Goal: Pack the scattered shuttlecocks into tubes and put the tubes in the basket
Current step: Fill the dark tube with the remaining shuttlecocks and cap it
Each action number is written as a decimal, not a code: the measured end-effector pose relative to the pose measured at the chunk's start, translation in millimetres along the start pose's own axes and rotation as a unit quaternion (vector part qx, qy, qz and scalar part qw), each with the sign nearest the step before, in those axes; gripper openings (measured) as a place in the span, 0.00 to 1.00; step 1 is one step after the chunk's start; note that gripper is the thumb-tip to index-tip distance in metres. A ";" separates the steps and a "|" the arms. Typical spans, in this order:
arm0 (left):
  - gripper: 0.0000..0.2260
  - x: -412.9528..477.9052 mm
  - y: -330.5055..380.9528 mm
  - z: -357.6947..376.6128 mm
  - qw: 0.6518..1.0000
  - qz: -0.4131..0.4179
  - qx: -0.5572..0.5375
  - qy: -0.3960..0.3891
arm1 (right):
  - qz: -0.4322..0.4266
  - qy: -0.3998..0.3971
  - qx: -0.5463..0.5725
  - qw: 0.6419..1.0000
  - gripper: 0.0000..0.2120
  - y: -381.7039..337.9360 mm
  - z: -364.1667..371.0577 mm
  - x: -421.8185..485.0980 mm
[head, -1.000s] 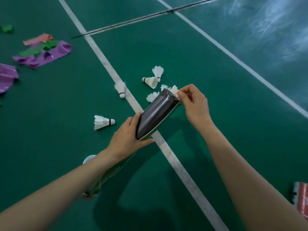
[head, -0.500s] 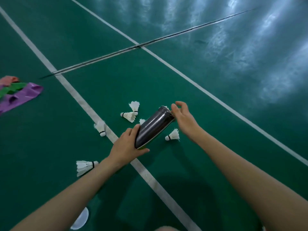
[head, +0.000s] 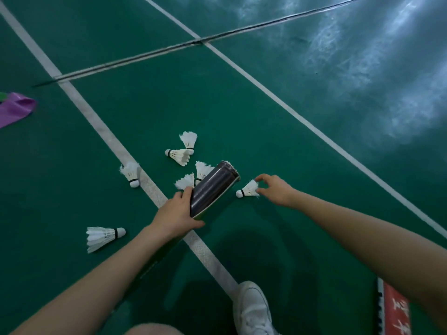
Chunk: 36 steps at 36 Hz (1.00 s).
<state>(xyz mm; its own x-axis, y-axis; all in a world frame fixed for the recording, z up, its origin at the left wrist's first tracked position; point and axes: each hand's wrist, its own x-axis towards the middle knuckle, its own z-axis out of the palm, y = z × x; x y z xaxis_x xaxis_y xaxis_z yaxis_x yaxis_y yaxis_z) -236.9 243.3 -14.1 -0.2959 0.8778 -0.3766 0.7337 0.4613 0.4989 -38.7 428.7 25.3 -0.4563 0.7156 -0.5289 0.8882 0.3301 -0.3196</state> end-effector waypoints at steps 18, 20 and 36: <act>0.44 33.7 3.4 43.5 0.998 -0.056 -0.013 -0.014 | 0.054 0.146 0.255 0.954 0.16 38.0 100.0 76.9; 0.44 32.4 3.3 47.2 0.998 -0.060 -0.031 -0.015 | 0.061 0.201 0.336 0.918 0.13 39.5 103.7 67.7; 0.43 17.2 6.1 34.0 0.997 0.028 -0.053 0.044 | -0.130 0.252 0.437 0.854 0.11 17.5 38.5 33.6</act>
<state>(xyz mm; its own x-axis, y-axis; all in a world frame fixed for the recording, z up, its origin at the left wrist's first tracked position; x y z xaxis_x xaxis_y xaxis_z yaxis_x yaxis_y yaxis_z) -216.7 256.8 -44.1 -0.3125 0.9084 -0.2777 0.6827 0.4180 0.5993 -40.6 434.9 -28.4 -0.3554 0.9346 -0.0158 0.2813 0.0908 -0.9553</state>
